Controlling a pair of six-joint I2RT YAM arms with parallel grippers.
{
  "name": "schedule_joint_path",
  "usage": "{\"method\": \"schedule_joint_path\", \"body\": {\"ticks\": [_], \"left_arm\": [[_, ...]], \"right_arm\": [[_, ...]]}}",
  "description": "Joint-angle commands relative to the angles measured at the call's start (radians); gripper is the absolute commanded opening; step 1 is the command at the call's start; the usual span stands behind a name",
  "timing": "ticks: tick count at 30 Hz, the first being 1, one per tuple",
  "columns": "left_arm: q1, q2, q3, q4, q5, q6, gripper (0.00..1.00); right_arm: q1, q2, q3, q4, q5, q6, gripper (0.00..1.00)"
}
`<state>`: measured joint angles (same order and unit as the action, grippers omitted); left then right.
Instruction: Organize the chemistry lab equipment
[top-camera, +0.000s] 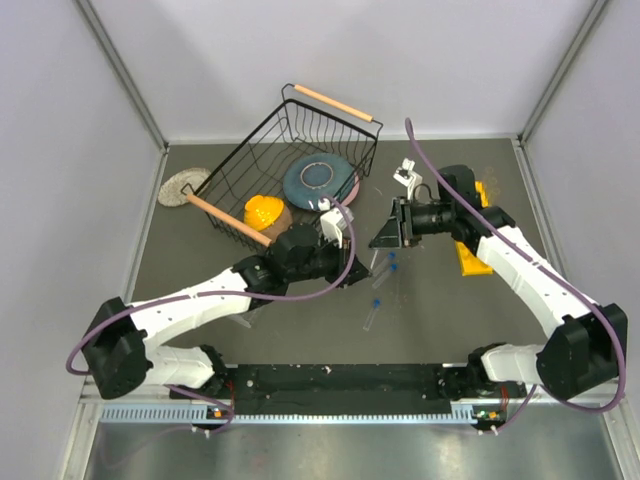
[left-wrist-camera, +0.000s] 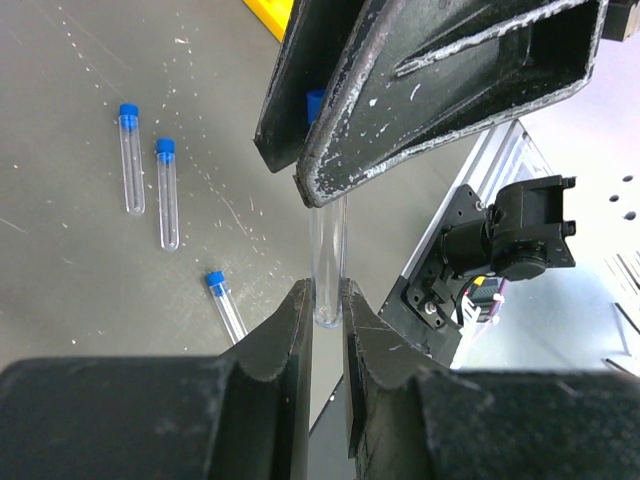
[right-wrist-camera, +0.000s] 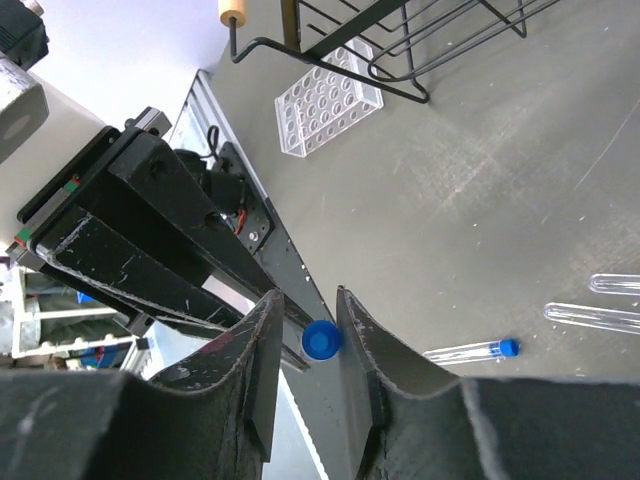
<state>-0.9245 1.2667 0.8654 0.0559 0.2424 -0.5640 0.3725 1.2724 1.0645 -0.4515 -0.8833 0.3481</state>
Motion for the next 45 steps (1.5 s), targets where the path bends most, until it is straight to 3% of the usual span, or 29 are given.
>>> {"method": "schedule_joint_path", "body": {"ticks": [1,7,10,11,15,19,22,24,29,33,38,45], "left_arm": [[0.001,-0.047,-0.025,0.012,-0.028,0.024,0.06],[0.001,-0.084,-0.048,0.004,-0.061,0.023,0.08],[0.003,-0.11,-0.054,-0.008,-0.077,0.019,0.2],[0.003,-0.119,-0.055,-0.013,-0.08,0.018,0.34],[0.007,-0.184,-0.04,-0.104,-0.075,0.016,0.71],[0.044,-0.341,-0.009,-0.31,-0.115,0.032,0.85],[0.145,-0.449,0.036,-0.425,-0.135,0.044,0.92],[0.246,-0.474,0.101,-0.545,-0.133,0.062,0.94],[0.406,-0.362,0.349,-0.795,-0.166,0.136,0.96],[0.473,-0.287,0.492,-0.85,-0.204,0.159,0.96],[0.518,-0.286,0.583,-0.87,-0.276,0.184,0.96],[0.523,-0.383,0.532,-0.883,-0.322,0.207,0.96]], "right_arm": [[0.029,0.01,0.074,-0.039,-0.019,-0.014,0.24],[0.04,0.019,0.094,-0.05,-0.052,-0.02,0.06],[0.051,0.018,0.106,-0.05,-0.054,-0.024,0.03],[0.055,0.016,0.11,-0.05,-0.051,-0.026,0.03],[0.055,0.005,0.129,-0.049,0.0,-0.073,0.02],[0.062,-0.041,0.106,-0.033,0.114,-0.231,0.02],[0.08,-0.106,0.026,0.028,0.187,-0.328,0.02],[0.109,-0.16,-0.03,0.068,0.226,-0.377,0.02],[0.362,-0.243,-0.093,0.137,0.363,-0.526,0.02],[0.569,-0.211,-0.101,0.249,0.51,-0.601,0.02],[0.773,-0.042,-0.078,0.469,0.573,-0.643,0.03],[0.847,0.26,0.121,0.569,0.541,-0.627,0.03]]}}
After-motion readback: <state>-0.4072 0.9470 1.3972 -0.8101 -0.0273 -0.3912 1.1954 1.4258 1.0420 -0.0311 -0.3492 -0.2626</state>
